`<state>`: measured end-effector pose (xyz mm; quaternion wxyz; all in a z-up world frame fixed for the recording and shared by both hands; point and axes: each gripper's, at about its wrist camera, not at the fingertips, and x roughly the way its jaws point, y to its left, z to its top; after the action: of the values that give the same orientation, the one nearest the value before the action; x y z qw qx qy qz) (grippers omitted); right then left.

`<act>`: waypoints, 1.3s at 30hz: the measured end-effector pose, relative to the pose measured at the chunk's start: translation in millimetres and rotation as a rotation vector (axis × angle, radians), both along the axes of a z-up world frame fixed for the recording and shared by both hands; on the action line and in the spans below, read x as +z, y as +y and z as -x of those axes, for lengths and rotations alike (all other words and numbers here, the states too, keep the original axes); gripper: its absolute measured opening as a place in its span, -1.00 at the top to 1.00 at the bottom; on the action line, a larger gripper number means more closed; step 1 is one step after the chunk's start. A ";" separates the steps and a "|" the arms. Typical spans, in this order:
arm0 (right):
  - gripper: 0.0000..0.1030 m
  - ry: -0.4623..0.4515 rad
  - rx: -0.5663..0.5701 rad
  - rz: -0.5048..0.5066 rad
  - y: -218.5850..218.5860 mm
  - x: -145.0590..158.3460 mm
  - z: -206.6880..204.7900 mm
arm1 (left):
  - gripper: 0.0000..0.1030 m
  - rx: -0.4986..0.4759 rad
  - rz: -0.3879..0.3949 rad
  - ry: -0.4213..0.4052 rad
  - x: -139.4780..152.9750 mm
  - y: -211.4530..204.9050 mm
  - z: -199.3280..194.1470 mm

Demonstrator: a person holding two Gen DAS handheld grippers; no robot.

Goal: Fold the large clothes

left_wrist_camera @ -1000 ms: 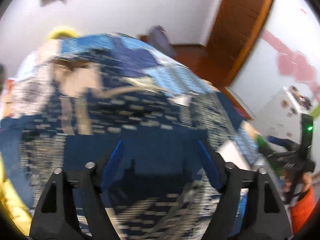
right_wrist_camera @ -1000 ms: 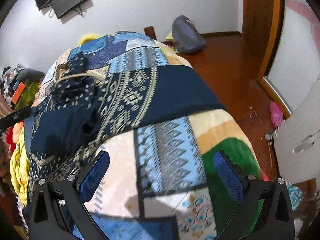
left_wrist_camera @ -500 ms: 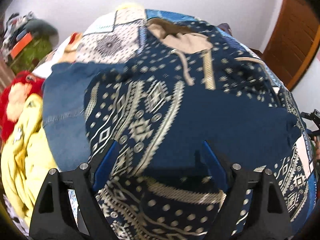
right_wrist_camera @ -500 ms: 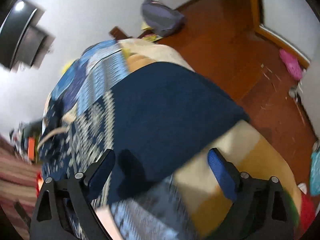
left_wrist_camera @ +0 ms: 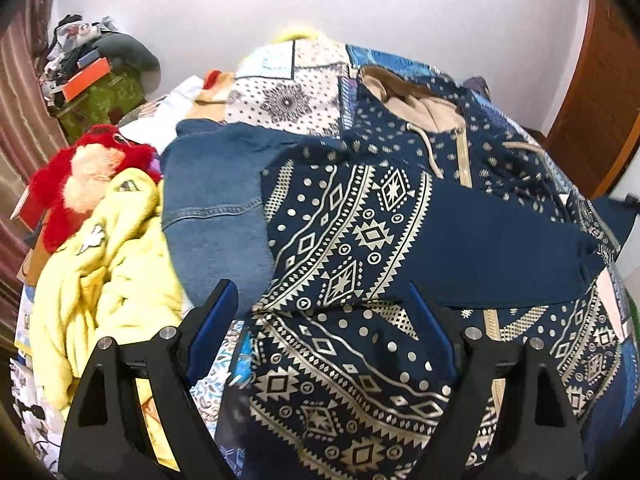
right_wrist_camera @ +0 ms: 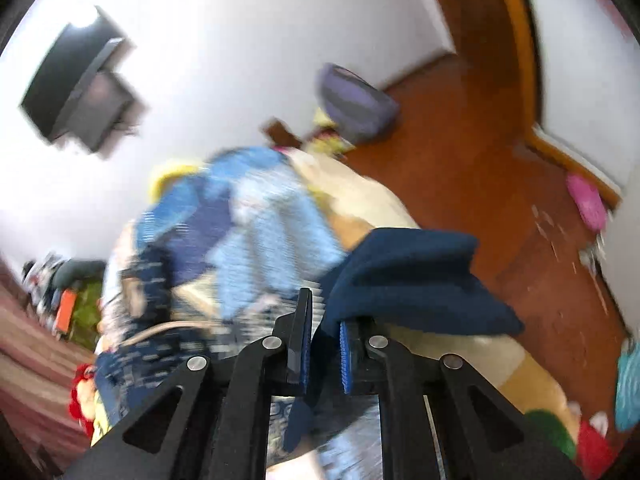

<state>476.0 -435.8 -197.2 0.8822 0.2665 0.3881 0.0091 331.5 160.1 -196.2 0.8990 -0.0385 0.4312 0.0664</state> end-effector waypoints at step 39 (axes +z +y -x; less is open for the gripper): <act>-0.99 0.471 0.602 -0.263 349.2 -87.9 69.8 | -0.64 -0.012 0.097 -0.048 12.5 16.7 89.1</act>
<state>406.2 -86.6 -285.1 0.6853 0.2463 0.6360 0.2554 242.4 176.9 -183.6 0.9065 -0.0811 0.4124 0.0393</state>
